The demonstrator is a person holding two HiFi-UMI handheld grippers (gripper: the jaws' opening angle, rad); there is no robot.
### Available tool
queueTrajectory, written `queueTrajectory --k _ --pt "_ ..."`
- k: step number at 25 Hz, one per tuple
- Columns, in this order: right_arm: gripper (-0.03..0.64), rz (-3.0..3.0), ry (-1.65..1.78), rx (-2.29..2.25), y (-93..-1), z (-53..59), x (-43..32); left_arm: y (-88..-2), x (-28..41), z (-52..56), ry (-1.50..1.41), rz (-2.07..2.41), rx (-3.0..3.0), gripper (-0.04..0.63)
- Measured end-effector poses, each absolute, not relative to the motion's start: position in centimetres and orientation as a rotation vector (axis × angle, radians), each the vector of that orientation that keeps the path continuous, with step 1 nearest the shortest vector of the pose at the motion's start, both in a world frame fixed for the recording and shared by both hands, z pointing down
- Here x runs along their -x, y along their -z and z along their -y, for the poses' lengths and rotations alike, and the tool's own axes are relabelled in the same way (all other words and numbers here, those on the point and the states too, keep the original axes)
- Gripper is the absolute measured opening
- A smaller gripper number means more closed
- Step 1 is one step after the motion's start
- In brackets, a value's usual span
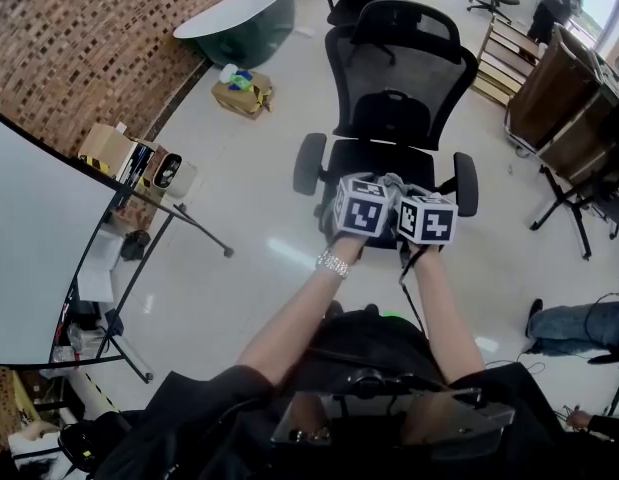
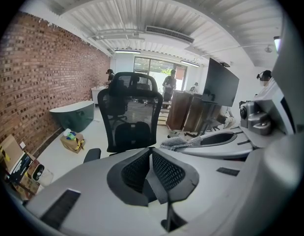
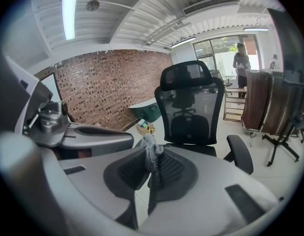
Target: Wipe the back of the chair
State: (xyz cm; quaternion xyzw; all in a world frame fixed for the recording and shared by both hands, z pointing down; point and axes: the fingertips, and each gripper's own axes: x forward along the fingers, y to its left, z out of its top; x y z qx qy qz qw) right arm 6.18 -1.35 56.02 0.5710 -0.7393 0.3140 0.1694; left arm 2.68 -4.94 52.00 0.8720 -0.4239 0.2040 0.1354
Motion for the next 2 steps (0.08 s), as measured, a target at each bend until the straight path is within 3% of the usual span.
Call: queueTrajectory --k 2 --pt "0.041 2.106 -0.893 -1.618 -56.04 1.36 -6.07 -52.04 -2.63 4.89 -0.595 1.229 -2.522 0.025"
